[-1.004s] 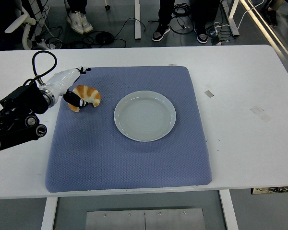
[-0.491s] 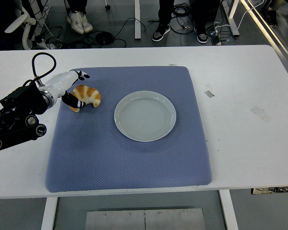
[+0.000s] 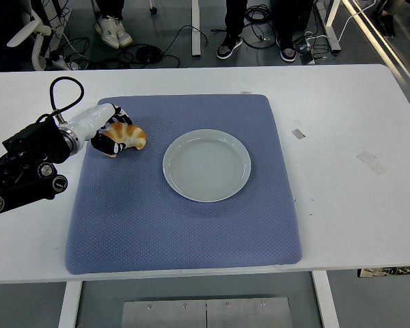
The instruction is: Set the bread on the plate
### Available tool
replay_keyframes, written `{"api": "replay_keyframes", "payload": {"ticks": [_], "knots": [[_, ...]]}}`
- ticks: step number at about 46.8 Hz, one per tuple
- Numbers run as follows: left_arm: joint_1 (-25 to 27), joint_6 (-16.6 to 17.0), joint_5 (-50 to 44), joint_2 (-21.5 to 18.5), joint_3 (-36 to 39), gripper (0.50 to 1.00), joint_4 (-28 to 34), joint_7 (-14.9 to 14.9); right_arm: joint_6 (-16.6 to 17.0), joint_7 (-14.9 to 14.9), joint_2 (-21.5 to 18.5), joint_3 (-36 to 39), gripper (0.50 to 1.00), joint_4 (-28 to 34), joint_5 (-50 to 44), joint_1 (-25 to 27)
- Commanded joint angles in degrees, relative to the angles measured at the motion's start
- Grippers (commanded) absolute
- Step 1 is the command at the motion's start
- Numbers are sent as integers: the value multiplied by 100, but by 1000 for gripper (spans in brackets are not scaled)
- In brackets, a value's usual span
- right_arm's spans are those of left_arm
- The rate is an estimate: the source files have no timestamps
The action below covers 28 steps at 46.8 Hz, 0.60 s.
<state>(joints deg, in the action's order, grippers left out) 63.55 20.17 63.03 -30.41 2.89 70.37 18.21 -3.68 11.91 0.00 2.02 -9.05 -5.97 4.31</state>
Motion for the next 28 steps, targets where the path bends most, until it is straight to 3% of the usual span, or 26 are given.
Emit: {"api": "replay_keyframes", "payload": {"ticks": [1, 8, 28], "knots": [[0, -13, -1, 0, 1, 683, -5, -10, -1, 4, 0, 0, 1000, 0, 0, 0], [0, -40, -53, -18, -8, 637, -5, -10, -1, -5, 0, 0, 1000, 0, 0, 0], [448, -295, -476, -88, -236, 631, 56, -2, -1, -5, 0, 0, 1000, 0, 0, 0]]}}
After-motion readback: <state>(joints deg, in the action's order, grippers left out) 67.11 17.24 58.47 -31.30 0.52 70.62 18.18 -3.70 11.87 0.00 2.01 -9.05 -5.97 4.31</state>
